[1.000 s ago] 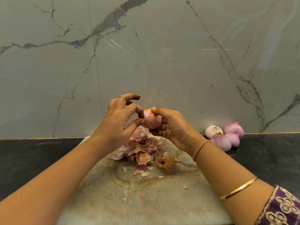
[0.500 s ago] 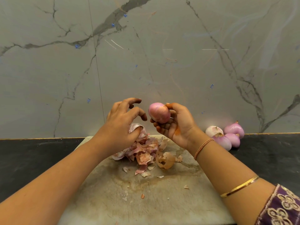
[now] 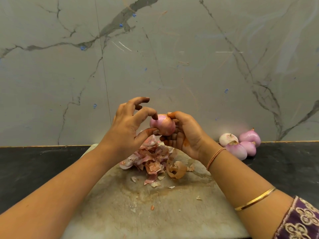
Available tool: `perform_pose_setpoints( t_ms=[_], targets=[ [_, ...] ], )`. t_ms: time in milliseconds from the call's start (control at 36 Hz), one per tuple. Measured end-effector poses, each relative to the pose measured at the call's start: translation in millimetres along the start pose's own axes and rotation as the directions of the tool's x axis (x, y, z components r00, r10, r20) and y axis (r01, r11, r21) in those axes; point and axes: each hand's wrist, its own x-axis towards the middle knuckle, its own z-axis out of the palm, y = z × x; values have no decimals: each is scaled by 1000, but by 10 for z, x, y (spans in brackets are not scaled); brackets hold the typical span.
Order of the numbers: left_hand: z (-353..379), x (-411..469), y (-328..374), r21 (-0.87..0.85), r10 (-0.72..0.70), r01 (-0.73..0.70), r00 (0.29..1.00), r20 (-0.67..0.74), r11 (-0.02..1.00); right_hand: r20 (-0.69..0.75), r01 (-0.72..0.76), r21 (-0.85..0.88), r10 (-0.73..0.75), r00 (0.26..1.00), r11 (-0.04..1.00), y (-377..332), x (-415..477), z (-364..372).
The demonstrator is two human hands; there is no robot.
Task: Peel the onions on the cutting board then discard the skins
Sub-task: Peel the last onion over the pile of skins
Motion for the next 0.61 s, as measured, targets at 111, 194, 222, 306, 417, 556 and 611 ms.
perform_pose_setpoints(
  t_ms=[111, 194, 222, 306, 417, 556, 611],
  targets=[
    [1, 1, -4, 13, 8, -7, 1000, -8, 1000, 7, -2, 5, 2, 1000, 1000, -5, 5, 5],
    [7, -2, -8, 22, 8, -7, 1000, -2, 1000, 9, -3, 12, 3, 1000, 1000, -7, 9, 2],
    [8, -2, -10, 26, 8, -8, 1000, -2, 1000, 10, -4, 18, 4, 1000, 1000, -8, 10, -1],
    [5, 3, -13, 28, 10, -10, 1000, -2, 1000, 10, -13, 48, 12, 1000, 999, -11, 14, -5],
    [-8, -2, 6, 36, 4, -5, 999, 37, 999, -16, -22, 139, 24, 1000, 990, -17, 31, -12],
    [-20, -23, 28, 76, -20, 9, 990, 143, 997, -61, -33, 312, 55, 997, 949, -48, 54, -72],
    [-25, -27, 26, 101, -47, 30, 984, 175, 994, -81, -42, 328, 72, 994, 944, -50, 60, -91]
  ],
)
